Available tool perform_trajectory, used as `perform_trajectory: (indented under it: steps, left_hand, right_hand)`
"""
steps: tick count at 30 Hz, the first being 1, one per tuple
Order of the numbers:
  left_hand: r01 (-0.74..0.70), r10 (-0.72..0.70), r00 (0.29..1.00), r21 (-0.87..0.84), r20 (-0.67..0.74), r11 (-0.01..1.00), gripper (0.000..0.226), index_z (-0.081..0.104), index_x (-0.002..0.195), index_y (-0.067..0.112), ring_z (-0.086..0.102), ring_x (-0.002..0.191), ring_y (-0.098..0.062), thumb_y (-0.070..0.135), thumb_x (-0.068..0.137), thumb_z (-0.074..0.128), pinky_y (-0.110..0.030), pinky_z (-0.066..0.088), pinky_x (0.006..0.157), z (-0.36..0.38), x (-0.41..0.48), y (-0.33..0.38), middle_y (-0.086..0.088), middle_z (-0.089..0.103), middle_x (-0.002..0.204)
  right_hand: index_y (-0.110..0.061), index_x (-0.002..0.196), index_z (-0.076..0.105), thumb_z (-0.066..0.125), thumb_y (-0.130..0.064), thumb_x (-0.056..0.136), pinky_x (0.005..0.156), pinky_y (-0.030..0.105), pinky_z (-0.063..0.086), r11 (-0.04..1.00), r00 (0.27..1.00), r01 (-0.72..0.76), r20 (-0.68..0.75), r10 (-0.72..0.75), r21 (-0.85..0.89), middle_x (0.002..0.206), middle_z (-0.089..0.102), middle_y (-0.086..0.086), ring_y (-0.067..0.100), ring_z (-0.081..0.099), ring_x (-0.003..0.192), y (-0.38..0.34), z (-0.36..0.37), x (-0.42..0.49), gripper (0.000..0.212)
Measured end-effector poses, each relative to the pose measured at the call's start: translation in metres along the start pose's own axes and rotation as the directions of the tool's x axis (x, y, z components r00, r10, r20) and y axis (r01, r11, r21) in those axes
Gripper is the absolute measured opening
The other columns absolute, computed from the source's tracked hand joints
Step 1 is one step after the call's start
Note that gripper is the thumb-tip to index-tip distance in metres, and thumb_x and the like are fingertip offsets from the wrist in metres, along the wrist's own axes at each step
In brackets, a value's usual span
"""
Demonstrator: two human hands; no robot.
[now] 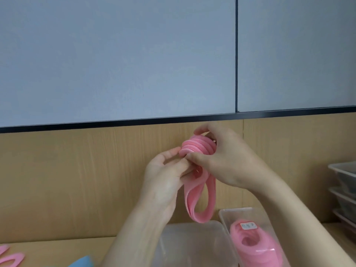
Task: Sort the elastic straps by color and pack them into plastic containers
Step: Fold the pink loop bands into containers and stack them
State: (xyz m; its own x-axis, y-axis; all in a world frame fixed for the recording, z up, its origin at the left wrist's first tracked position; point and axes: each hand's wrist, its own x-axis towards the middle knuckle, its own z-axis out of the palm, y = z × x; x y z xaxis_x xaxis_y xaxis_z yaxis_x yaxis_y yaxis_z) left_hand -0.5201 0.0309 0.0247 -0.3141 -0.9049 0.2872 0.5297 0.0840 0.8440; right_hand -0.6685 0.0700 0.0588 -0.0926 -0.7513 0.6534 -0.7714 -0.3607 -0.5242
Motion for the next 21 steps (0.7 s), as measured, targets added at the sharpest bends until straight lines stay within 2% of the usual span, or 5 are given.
perform_trajectory:
  steps: [7, 10, 13, 18, 21]
  left_hand:
    - [-0.128, 0.074, 0.991, 0.612, 0.112, 0.781, 0.035, 0.061, 0.116, 0.022, 0.071, 0.068, -0.010, 0.025, 0.087, 0.080, -0.023, 0.049, 0.057, -0.019, 0.015, 0.001, -0.001, 0.077, 0.077]
    - [-0.111, -0.041, 0.974, 0.627, 0.222, 0.771, 0.049, 0.054, 0.127, 0.024, 0.056, 0.058, -0.009, 0.027, 0.085, 0.079, -0.021, 0.042, 0.051, -0.030, 0.025, 0.009, 0.000, 0.064, 0.069]
    - [-0.147, -0.196, 0.874, 0.627, 0.444, 0.765, 0.055, 0.063, 0.125, 0.023, 0.056, 0.072, -0.015, 0.031, 0.074, 0.082, -0.026, 0.044, 0.056, -0.039, 0.031, 0.013, -0.008, 0.068, 0.093]
    - [-0.193, -0.336, 0.759, 0.686, 0.557, 0.702, 0.057, 0.066, 0.122, 0.029, 0.060, 0.112, -0.041, 0.028, 0.069, 0.087, -0.053, 0.052, 0.100, -0.046, 0.037, 0.006, -0.017, 0.067, 0.121]
    - [-0.180, -0.368, 0.736, 0.689, 0.568, 0.702, 0.042, 0.073, 0.111, 0.026, 0.065, 0.088, -0.021, 0.023, 0.073, 0.088, -0.033, 0.058, 0.078, -0.050, 0.039, 0.001, -0.018, 0.070, 0.103]
  right_hand:
    - [-0.029, 0.109, 0.063, 0.078, -0.036, 0.068, 0.059, 0.021, 0.057, 0.999, 0.999, -0.029, -0.018, 0.029, 0.013, 0.088, 0.069, -0.009, 0.002, 0.068, 0.072, 0.011, -0.003, 0.008, 0.044]
    - [-0.026, 0.109, 0.067, 0.079, -0.021, 0.073, 0.061, 0.020, 0.057, 0.979, 0.998, -0.039, -0.036, 0.047, 0.201, 0.091, 0.074, -0.005, 0.007, 0.072, 0.073, 0.016, -0.008, 0.011, 0.039]
    - [-0.021, 0.112, 0.069, 0.080, -0.011, 0.077, 0.071, 0.028, 0.061, 0.903, 1.000, -0.006, -0.023, 0.018, 0.430, 0.095, 0.078, 0.002, 0.017, 0.075, 0.081, 0.018, -0.015, 0.012, 0.038]
    - [-0.014, 0.113, 0.070, 0.071, -0.007, 0.077, 0.067, 0.029, 0.056, 0.762, 0.999, 0.037, 0.005, -0.052, 0.647, 0.082, 0.075, 0.010, 0.021, 0.071, 0.067, 0.019, -0.016, 0.014, 0.036]
    - [-0.012, 0.113, 0.069, 0.069, -0.005, 0.079, 0.064, 0.029, 0.056, 0.745, 0.996, 0.031, 0.038, -0.075, 0.666, 0.076, 0.072, 0.012, 0.021, 0.068, 0.061, 0.020, -0.012, 0.015, 0.035]
